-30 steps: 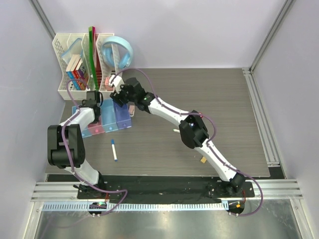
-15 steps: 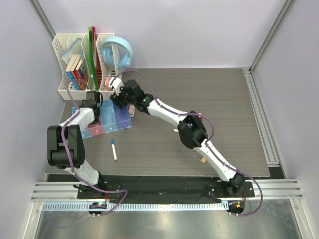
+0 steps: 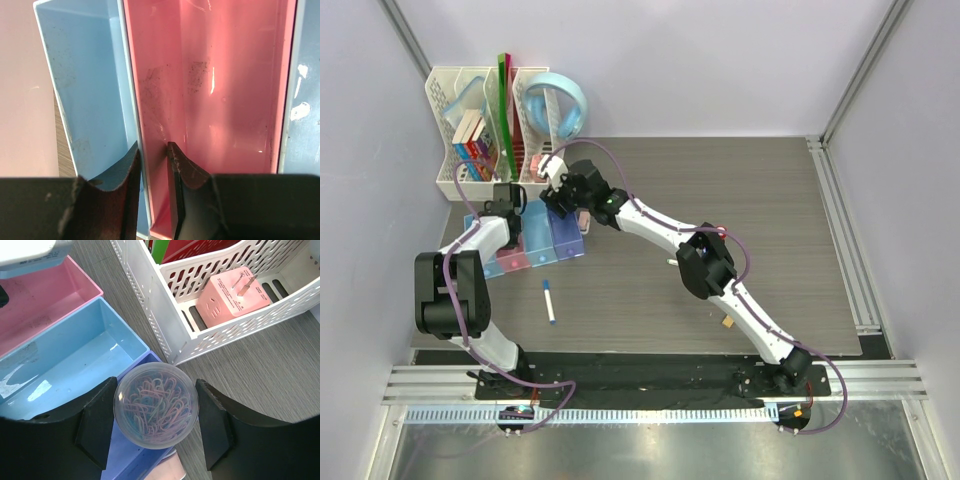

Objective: Sort the stationery into containers
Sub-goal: Place the stationery in the storage box.

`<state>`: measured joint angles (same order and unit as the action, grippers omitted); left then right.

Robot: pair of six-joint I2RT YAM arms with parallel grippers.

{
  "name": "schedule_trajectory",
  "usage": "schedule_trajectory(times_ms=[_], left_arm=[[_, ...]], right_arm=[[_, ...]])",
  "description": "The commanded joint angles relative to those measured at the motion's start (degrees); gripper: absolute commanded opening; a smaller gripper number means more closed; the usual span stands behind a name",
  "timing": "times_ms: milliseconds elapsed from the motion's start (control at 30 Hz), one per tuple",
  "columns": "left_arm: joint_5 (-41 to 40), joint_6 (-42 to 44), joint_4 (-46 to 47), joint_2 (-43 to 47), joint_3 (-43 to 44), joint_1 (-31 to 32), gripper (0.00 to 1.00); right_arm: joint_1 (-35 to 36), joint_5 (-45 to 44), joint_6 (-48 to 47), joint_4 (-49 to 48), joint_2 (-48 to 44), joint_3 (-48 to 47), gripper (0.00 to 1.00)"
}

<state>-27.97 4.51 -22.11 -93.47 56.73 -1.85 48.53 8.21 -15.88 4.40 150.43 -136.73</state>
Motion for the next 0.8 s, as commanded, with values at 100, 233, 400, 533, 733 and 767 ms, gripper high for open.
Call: schedule_trajectory(times_ms=[100,233,400,533,733,767], left_arm=[[-1.83,1.2,-1.36,-0.4,-0.39,0.18,0.25],[-1.92,1.2,-1.53,-0.22,-0.39,0.18,0.25],[-2.27,1.46,-1.27,-0.22,-0.48,0.18,0.25],[-4.72,1.55,-0.74,-1.27,-0.39,-0.87,0.25],[-5.44,1.38,-0.13,-4.26,0.31,-4.74,0.24],[-5.35,1.38,-0.04,-4.44,0.31,-4.92,0.24]], right_arm=[[-0.28,-1.26,0.94,-2.3,-1.45,-1.79,0.71],[-0.19,-1.61,1.2,-2.21,-1.54,-1.79,0.74],[-0.19,-2.58,1.38,-2.03,-1.89,-1.97,0.79],[-0.54,-7.93,1.55,-1.77,-3.3,-2.05,0.78],[-2.65,-19.89,7.7,0.95,-7.87,0.66,0.75],[-2.83,-23.03,8.4,1.39,-8.39,1.28,0.75]])
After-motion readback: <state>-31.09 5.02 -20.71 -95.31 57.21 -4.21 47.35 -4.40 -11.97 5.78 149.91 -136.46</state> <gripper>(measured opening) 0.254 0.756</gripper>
